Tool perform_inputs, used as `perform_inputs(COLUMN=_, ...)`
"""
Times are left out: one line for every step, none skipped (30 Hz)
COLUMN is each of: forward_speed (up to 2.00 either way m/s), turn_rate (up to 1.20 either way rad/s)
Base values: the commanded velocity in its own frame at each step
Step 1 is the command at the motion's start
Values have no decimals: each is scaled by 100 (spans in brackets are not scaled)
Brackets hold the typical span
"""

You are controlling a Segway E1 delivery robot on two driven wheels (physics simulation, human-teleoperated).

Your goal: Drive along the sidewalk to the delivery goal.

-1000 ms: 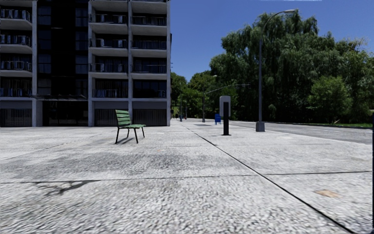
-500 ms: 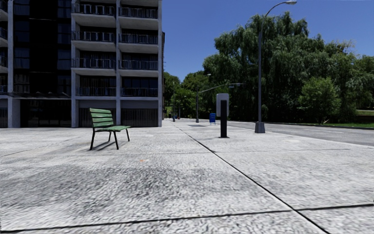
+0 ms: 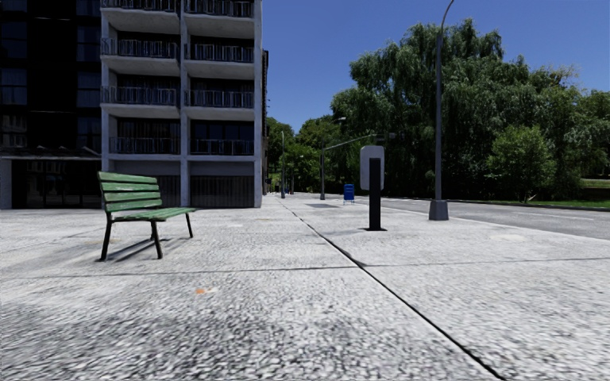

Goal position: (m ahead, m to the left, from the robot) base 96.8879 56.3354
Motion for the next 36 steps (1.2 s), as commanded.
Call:
perform_inputs(forward_speed=200, turn_rate=0)
perform_inputs(forward_speed=200, turn_rate=0)
perform_inputs(forward_speed=200, turn_rate=0)
perform_inputs(forward_speed=200, turn_rate=0)
perform_inputs(forward_speed=200, turn_rate=0)
perform_inputs(forward_speed=200, turn_rate=0)
perform_inputs(forward_speed=200, turn_rate=0)
perform_inputs(forward_speed=200, turn_rate=0)
perform_inputs(forward_speed=200, turn_rate=0)
perform_inputs(forward_speed=200, turn_rate=0)
perform_inputs(forward_speed=200, turn_rate=0)
perform_inputs(forward_speed=200, turn_rate=0)
perform_inputs(forward_speed=200, turn_rate=0)
perform_inputs(forward_speed=200, turn_rate=0)
perform_inputs(forward_speed=200, turn_rate=0)
perform_inputs(forward_speed=200, turn_rate=0)
perform_inputs(forward_speed=200, turn_rate=0)
perform_inputs(forward_speed=200, turn_rate=0)
perform_inputs(forward_speed=200, turn_rate=0)
perform_inputs(forward_speed=200, turn_rate=0)
perform_inputs(forward_speed=200, turn_rate=0)
perform_inputs(forward_speed=200, turn_rate=0)
perform_inputs(forward_speed=200, turn_rate=0)
perform_inputs(forward_speed=200, turn_rate=0)
perform_inputs(forward_speed=200, turn_rate=0)
perform_inputs(forward_speed=200, turn_rate=0)
perform_inputs(forward_speed=200, turn_rate=0)
perform_inputs(forward_speed=200, turn_rate=0)
perform_inputs(forward_speed=200, turn_rate=0)
perform_inputs(forward_speed=200, turn_rate=0)
perform_inputs(forward_speed=200, turn_rate=0)
perform_inputs(forward_speed=200, turn_rate=0)
perform_inputs(forward_speed=200, turn_rate=0)
perform_inputs(forward_speed=200, turn_rate=0)
perform_inputs(forward_speed=200, turn_rate=0)
perform_inputs(forward_speed=200, turn_rate=0)
